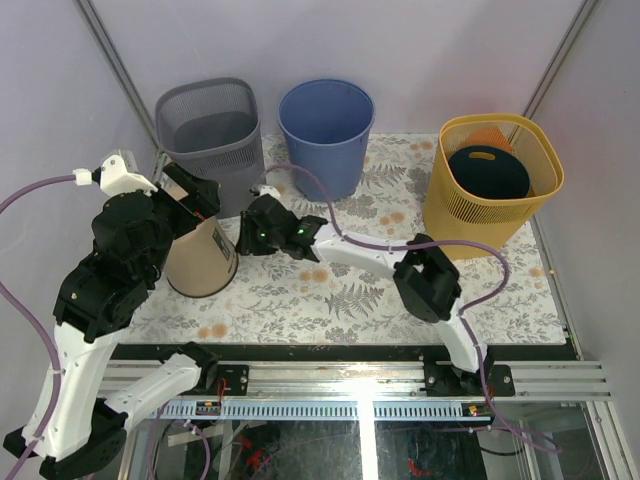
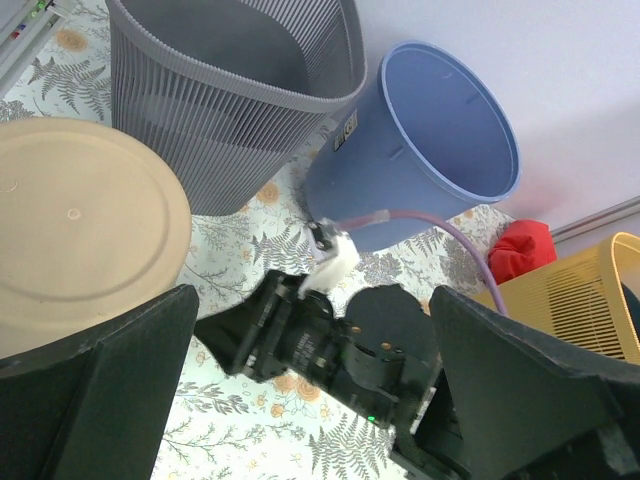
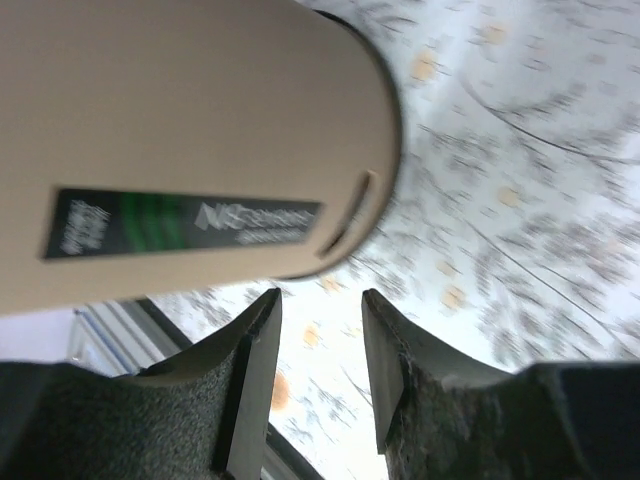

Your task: Turn the large container upside down

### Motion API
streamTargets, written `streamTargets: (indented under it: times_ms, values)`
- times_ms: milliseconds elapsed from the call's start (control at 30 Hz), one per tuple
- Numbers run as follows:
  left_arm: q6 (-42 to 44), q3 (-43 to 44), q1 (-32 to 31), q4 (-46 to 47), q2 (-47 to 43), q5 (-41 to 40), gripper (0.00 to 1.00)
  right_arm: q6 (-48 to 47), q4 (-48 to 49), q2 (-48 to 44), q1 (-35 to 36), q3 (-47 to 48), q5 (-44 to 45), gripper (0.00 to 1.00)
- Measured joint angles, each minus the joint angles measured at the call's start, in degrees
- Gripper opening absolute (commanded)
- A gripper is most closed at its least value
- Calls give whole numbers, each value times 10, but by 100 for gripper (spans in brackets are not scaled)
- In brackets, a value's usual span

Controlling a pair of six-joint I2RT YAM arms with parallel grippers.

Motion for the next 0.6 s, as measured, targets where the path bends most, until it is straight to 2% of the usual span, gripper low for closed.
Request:
streamTargets:
  times_ms: [133, 267, 433, 600]
  values:
    - [0, 0, 0, 0, 0, 0, 100, -26, -37, -77, -27, -76, 10, 48]
    - [0, -12, 0, 5, -3, 0, 100, -86, -85, -144, -71, -54, 45, 49]
    - [0, -44, 0, 5, -1, 5, 100, -166, -142, -144, -121, 118, 74, 49]
    - [0, -61, 0, 6, 7, 16, 100, -241, -176, -78, -157, 297, 86, 51]
